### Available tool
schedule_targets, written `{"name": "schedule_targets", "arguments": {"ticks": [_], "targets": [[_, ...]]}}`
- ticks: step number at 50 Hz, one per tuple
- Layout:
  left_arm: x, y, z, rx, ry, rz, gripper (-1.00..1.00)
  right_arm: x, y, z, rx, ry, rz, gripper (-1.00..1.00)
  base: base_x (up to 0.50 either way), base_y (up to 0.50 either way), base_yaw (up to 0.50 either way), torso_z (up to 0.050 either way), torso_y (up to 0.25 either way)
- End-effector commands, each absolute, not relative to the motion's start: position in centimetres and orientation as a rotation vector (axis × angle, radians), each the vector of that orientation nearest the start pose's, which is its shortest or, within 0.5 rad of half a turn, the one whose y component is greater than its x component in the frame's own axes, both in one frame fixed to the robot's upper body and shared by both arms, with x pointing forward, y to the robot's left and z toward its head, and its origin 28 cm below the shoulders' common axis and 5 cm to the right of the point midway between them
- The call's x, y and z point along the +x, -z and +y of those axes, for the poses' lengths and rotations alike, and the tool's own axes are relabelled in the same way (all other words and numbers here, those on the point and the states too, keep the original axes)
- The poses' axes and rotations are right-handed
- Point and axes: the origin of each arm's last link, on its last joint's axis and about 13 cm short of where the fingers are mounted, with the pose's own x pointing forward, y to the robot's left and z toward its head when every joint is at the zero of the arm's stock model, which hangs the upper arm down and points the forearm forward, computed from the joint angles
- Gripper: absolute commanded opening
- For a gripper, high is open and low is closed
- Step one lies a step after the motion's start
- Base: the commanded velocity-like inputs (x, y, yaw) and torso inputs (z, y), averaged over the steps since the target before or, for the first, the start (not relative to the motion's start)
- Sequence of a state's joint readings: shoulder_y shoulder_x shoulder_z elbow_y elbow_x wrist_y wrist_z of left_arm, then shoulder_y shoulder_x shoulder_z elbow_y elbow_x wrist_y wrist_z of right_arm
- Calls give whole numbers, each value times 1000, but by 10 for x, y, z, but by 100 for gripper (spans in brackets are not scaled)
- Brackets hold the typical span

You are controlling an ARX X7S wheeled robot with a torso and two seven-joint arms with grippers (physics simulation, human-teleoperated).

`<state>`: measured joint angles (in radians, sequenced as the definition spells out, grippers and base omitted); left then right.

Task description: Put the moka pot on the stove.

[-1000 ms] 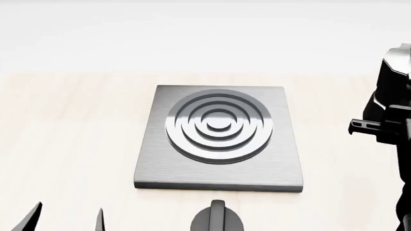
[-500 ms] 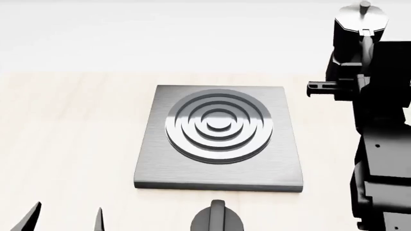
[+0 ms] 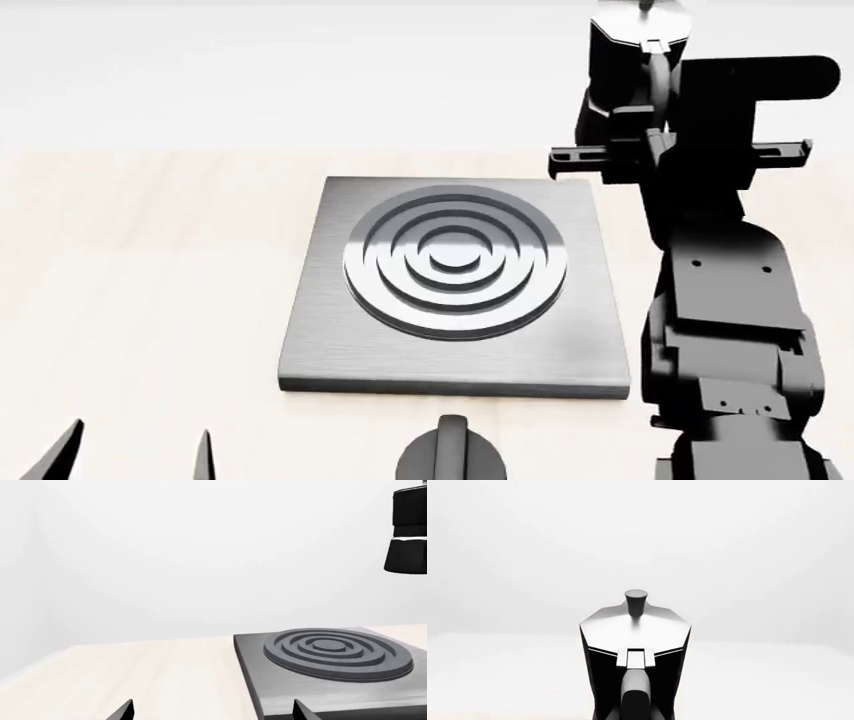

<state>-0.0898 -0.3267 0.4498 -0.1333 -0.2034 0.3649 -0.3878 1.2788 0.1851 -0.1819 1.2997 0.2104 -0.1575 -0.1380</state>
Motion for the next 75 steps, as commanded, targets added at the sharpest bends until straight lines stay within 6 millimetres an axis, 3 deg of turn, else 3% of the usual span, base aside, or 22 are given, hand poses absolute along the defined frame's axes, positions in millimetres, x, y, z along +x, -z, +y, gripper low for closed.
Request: {"name": "schedule_targets", "arguments": {"ticks": [1, 24, 39, 75], "targets": [[215, -13, 206, 50, 22, -217, 100, 432, -192, -147, 10, -87, -173, -100, 0, 0, 0, 0, 10], [215, -13, 206, 42, 15, -225, 100, 430, -174, -119, 38, -178, -108, -100, 0, 0, 0, 1, 1], [215, -13, 206, 37, 17, -228, 100, 430, -172, -103, 18, -224, -84, -100, 0, 0, 0, 0, 1], [215, -13, 206, 36, 15, -234, 100, 423, -146, -98, 39, -211, 12, -100, 0, 0, 0, 0, 1]]}}
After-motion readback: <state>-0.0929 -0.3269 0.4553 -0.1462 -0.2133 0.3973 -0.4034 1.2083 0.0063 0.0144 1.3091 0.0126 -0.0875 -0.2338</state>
